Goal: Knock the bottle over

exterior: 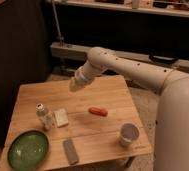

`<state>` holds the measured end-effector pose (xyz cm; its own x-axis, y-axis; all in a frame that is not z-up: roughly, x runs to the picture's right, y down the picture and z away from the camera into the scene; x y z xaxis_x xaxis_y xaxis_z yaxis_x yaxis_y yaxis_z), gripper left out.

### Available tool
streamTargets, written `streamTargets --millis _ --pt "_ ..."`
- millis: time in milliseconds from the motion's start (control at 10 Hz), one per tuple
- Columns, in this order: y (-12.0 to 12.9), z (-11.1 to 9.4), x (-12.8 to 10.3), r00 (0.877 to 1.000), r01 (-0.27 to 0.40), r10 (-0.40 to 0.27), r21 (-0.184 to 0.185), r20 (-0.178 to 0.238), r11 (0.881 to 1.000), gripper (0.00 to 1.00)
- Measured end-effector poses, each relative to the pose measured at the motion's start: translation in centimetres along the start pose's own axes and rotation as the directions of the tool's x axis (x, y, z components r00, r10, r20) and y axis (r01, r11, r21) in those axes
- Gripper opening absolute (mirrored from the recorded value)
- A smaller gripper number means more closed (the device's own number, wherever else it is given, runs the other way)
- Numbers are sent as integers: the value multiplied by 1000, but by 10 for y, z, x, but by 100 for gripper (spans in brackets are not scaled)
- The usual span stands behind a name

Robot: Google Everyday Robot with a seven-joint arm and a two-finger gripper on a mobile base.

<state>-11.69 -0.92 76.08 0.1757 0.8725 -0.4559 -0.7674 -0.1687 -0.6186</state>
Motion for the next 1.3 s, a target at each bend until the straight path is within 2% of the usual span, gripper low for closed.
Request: streamTargets --millis 200,400,600,800,1100,1300 --pt "8 10 -5 1000 -3 5 -46 24 999 0" --pt "30 34 -15 999 -4 8 -103 43 995 0" --pt "52 52 -23 998 15 -8 -119 61 993 0" --pt "73 69 -25 998 44 -39 -132 42 990 0" --pt "96 88 -16 996 71 -78 -171 -35 983 0" --pt "101 103 -19 992 84 -100 -195 -77 977 0"
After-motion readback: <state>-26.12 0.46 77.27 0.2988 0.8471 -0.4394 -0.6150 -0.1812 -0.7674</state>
